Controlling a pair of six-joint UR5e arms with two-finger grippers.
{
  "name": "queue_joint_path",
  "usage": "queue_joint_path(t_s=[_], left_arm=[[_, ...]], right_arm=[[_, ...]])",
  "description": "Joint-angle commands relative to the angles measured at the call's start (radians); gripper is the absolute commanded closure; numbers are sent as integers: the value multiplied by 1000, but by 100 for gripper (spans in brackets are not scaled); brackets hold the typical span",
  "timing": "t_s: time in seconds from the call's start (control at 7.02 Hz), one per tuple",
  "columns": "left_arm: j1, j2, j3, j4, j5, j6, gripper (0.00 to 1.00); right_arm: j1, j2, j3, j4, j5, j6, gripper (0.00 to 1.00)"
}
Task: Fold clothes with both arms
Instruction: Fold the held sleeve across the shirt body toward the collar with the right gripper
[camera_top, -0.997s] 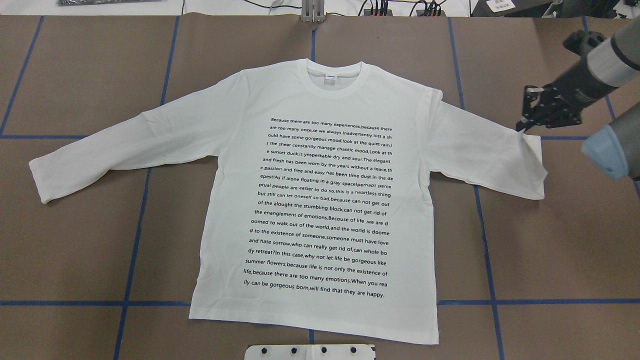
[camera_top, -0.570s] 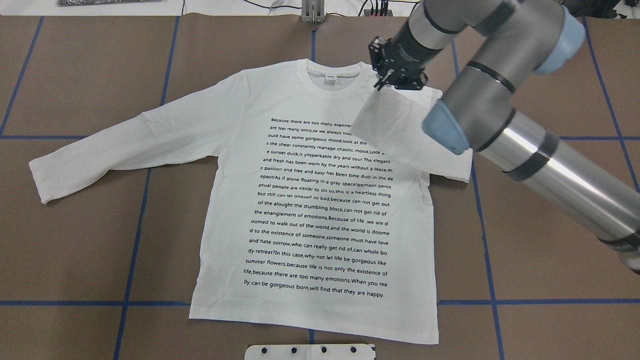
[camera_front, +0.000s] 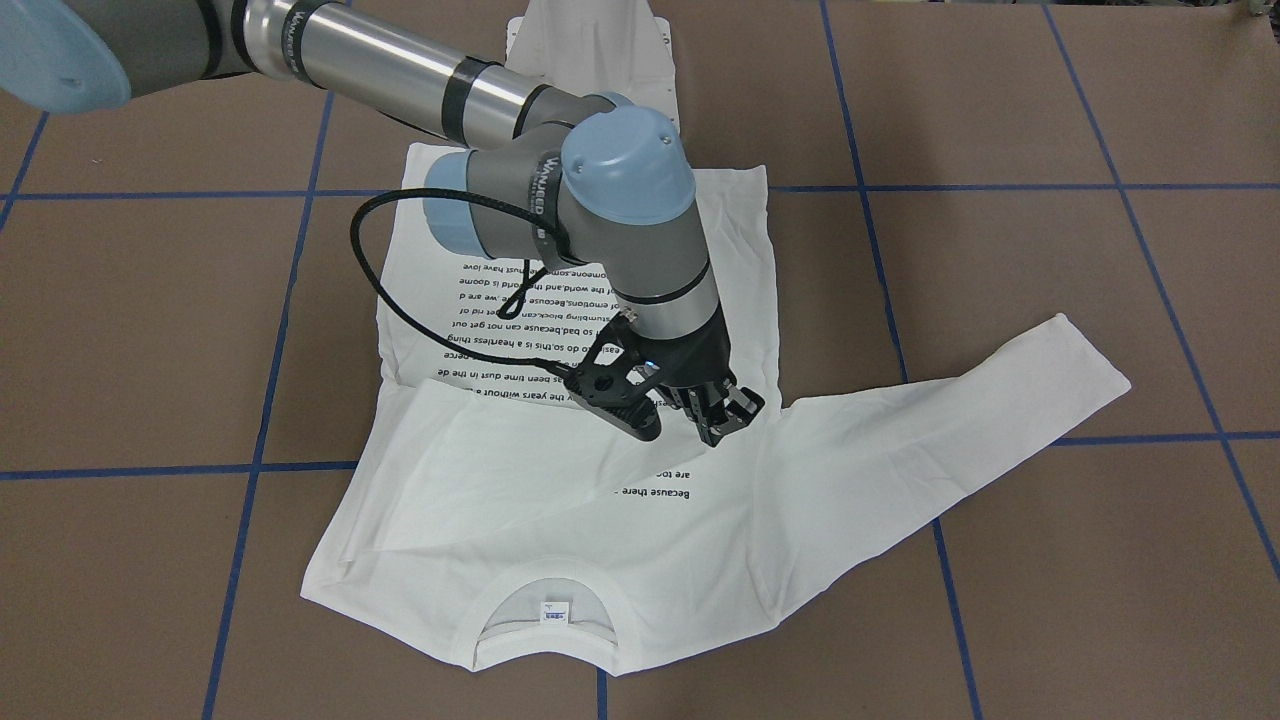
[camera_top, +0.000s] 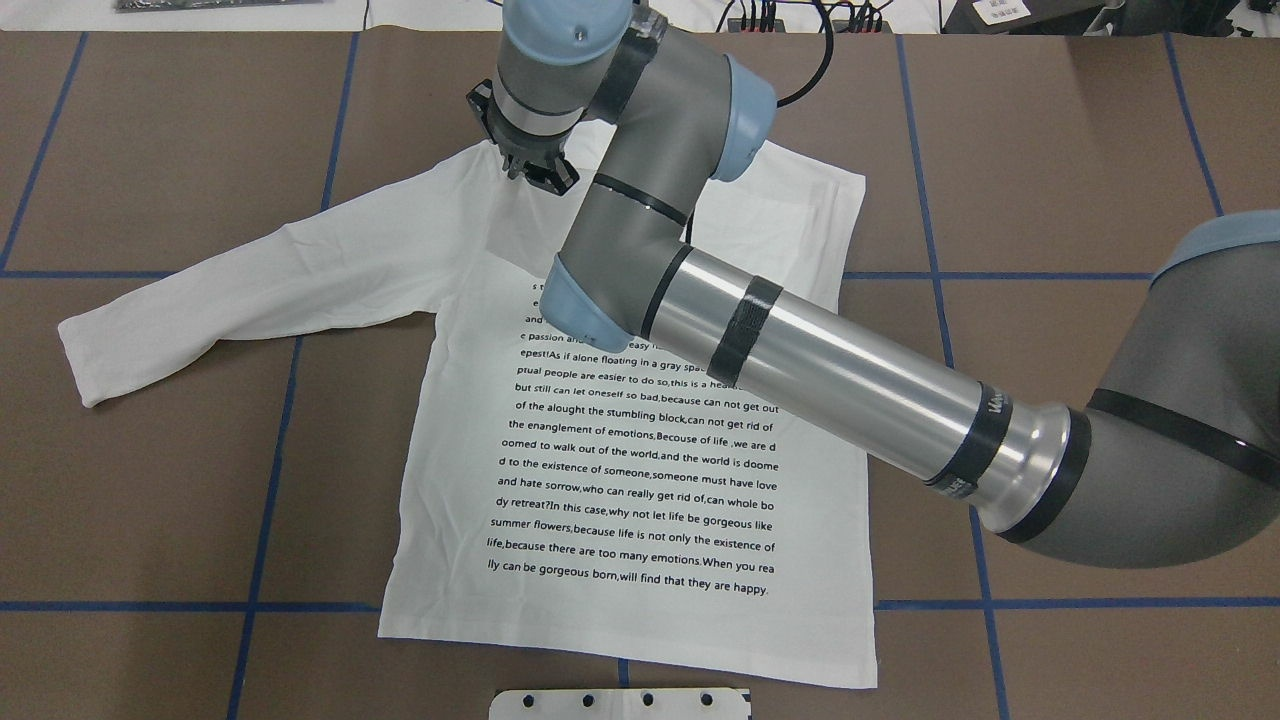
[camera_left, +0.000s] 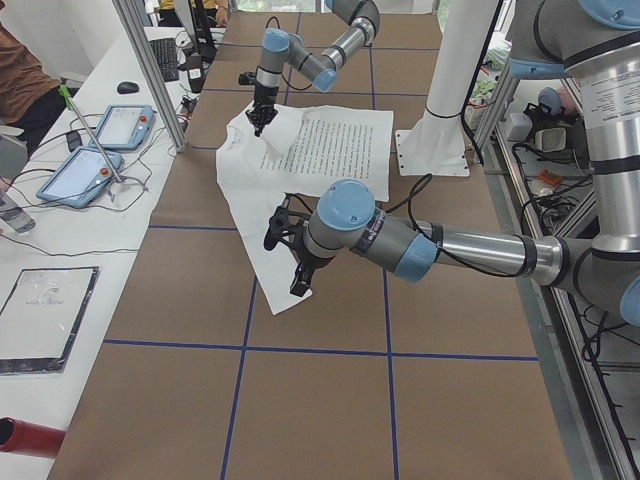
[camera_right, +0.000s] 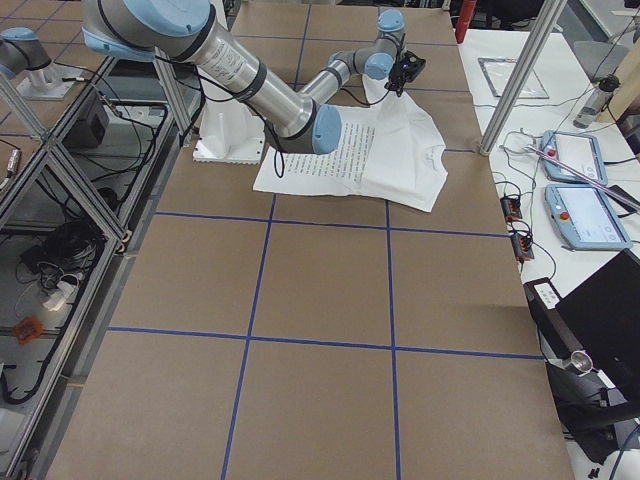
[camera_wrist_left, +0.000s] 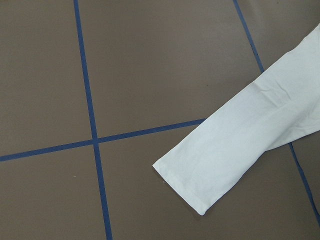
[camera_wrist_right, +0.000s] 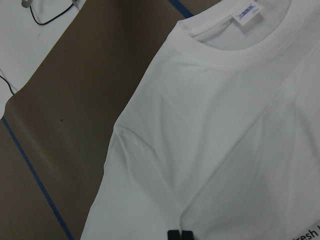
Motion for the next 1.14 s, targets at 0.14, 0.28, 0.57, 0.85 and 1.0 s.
queue_joint_path(t_s=[0.14, 0.28, 0.57, 0.85, 1.0], left_arm=[[1, 17, -7, 0, -1, -6, 0], [1, 17, -4, 0, -3, -9, 0], [1, 17, 0, 0, -24, -8, 0], [3, 17, 12, 10, -67, -12, 0], [4, 17, 21, 2, -66, -12, 0]], right_arm=[[-90, 19, -55, 81, -117, 24, 100], [-90, 17, -64, 82, -122, 24, 100], [-105, 19, -69, 82, -144, 27, 78], [-105, 37, -80, 84, -185, 96, 14], [-105, 51, -80, 84, -187, 96, 8]])
